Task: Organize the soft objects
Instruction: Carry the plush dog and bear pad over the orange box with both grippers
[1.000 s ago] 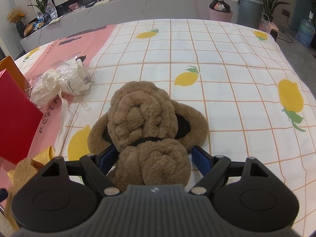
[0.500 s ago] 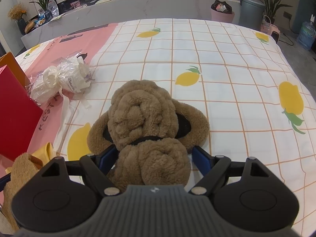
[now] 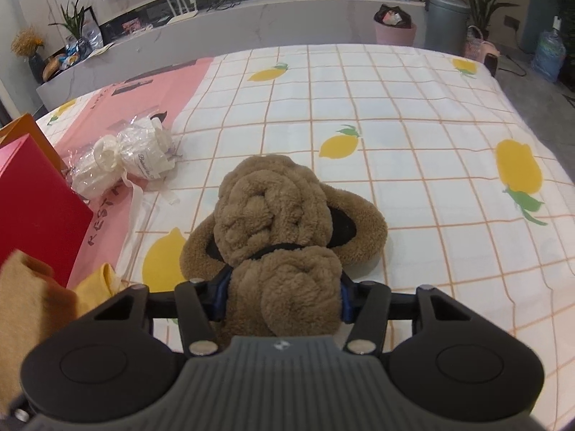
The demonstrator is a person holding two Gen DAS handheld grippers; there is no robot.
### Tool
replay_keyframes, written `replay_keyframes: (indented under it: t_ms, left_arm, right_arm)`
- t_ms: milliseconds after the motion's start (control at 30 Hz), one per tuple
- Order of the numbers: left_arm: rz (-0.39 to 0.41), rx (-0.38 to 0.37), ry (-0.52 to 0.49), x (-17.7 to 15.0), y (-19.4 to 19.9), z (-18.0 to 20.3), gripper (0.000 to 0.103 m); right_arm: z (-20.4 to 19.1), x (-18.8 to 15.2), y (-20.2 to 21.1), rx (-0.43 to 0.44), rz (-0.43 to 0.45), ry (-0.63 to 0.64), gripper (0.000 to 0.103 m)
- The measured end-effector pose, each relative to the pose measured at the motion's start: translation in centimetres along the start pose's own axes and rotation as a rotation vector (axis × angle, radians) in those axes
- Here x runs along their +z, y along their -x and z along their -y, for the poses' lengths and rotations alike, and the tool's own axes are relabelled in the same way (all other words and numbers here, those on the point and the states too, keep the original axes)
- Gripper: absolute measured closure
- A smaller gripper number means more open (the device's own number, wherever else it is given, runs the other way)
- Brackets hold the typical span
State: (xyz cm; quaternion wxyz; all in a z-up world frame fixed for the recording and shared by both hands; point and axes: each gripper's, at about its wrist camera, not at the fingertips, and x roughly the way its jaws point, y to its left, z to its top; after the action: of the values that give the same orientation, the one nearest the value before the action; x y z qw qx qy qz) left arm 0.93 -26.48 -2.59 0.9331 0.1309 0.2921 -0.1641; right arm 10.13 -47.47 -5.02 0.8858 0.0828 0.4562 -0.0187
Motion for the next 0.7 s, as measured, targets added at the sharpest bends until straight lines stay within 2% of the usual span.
replay_keyframes:
  t_ms: [167, 300, 367, 433, 567, 700]
  left_arm:
    - [0.046, 0.013, 0.027, 1.1, 2.3, -1.7, 0.016]
    - [0.071, 0.022, 0.064, 2.3, 4.5, -3.7, 0.016]
    - [0.123, 0.005, 0.099, 2.9, 6.1, -5.4, 0.016]
    - [0.173, 0.019, 0.123, 3.6, 7.5, -6.9, 0.016]
    - [0.237, 0.061, 0.159, 4.5, 10.3, -9.9, 0.016]
    - [0.292, 0.093, 0.186, 4.6, 12.8, -12.8, 0.016]
  right_arm:
    - [-0.1, -0.7, 2.7, 0.017, 0.044, -0.043, 0.05]
    - [-1.3, -0.9, 5.9, -0.008, 0.109, -0.044, 0.05]
    - [-2.2, -1.0, 7.7, -0.008, 0.147, -0.054, 0.05]
    - [-3.1, -1.1, 9.5, 0.014, 0.184, -0.081, 0.05]
    - [-6.0, -1.3, 13.2, 0.055, 0.257, -0.107, 0.05]
    - [-10.3, -1.0, 15.9, 0.098, 0.304, -0.066, 0.05]
